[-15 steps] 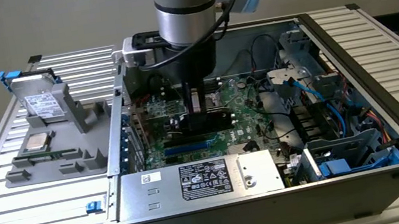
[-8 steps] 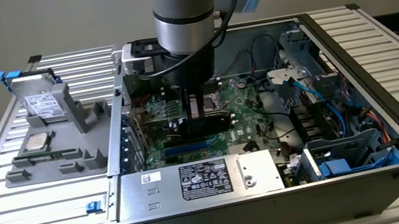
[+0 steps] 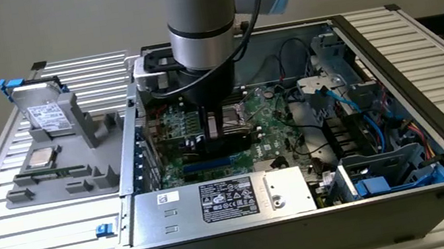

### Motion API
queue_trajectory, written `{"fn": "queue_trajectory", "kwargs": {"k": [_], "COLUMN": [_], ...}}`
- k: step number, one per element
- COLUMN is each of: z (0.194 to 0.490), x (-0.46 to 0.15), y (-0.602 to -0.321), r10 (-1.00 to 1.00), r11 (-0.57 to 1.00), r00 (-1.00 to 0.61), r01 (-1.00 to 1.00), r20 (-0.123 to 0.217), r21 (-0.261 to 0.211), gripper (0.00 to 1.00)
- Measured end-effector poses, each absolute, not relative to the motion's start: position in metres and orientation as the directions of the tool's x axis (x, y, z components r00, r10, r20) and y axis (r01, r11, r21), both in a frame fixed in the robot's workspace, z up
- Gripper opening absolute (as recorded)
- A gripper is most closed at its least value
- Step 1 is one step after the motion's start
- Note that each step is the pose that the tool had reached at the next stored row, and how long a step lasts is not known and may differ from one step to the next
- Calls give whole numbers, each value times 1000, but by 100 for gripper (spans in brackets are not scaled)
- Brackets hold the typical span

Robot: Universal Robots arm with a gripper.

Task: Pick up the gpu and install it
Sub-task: 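Insert the gpu into the slot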

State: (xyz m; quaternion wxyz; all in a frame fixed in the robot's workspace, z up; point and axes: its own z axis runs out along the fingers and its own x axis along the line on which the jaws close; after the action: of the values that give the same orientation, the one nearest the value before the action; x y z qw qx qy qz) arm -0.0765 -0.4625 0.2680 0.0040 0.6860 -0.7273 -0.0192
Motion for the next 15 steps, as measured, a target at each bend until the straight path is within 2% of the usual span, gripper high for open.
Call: {"fn": "queue_trajectory", "kwargs": {"k": [15], "z": [263], "x": [-80], "y": [-463], "r10": [-998], "r11": [58], "r00": [-59], "r01": [-997], "r20": [-28], "r21": [43], "gripper": [28]}}
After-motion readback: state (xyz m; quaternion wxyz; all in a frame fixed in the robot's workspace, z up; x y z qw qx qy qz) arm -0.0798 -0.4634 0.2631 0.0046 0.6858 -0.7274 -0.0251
